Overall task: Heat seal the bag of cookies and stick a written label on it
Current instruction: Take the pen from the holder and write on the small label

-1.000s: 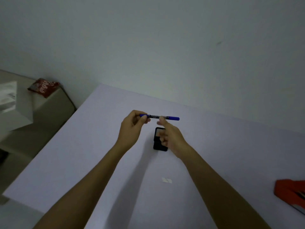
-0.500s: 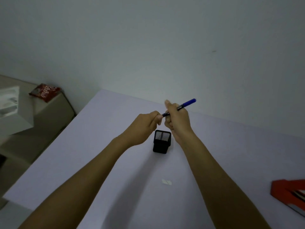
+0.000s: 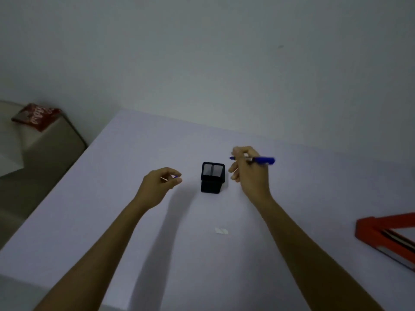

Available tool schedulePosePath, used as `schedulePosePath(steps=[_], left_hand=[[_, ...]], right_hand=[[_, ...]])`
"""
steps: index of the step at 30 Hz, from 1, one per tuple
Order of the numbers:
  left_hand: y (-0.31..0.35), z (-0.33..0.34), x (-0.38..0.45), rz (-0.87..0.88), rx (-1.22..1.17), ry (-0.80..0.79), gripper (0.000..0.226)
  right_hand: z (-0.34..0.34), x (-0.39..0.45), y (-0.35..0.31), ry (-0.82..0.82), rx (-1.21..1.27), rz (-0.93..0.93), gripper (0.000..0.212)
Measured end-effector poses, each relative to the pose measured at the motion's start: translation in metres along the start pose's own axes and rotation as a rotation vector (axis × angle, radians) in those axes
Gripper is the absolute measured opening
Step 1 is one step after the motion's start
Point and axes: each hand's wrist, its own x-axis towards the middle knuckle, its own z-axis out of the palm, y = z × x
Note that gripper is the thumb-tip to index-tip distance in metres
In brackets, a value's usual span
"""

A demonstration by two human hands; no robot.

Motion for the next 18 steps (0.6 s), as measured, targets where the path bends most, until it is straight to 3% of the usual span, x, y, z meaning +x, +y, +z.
schedulePosePath(steps=[2,5,8,10,13,16,18], left_hand=[[-0.026,0.021,0.0,-0.069,0.037,0.018,0.015],[-0.065,0.054,-0.001,-0.169,0.067,0.01,0.017],[-0.092,0.081,-0.003,-0.214,0.107,-0.011,0.017],[-0.103,0.093,-0.003,-0.209,0.163,-0.01,0.016],[-0.113,0.105,-0.004,-0.178,0.248,0.019,0.015],[-0.115,0.112,-0.004,-0.137,0.313,0.045,0.013],[-0.115,0.116,-0.004,-0.106,0.349,0.062,0.012]], right_hand=[[0.001,-0.034,0.048,-0.148,-0.256,-0.085,0.03],[-0.003,-0.081,0.11,-0.411,-0.511,0.001,0.063],[-0.004,-0.114,0.148,-0.573,-0.812,0.062,0.023],[-0.003,-0.127,0.171,-0.634,-0.973,-0.087,0.036],[-0.001,-0.135,0.188,-0.656,-0.887,-0.166,0.009],[-0.001,-0.136,0.197,-0.626,-0.964,-0.135,0.036],[-0.002,-0.135,0.2,-0.624,-0.983,-0.179,0.036]])
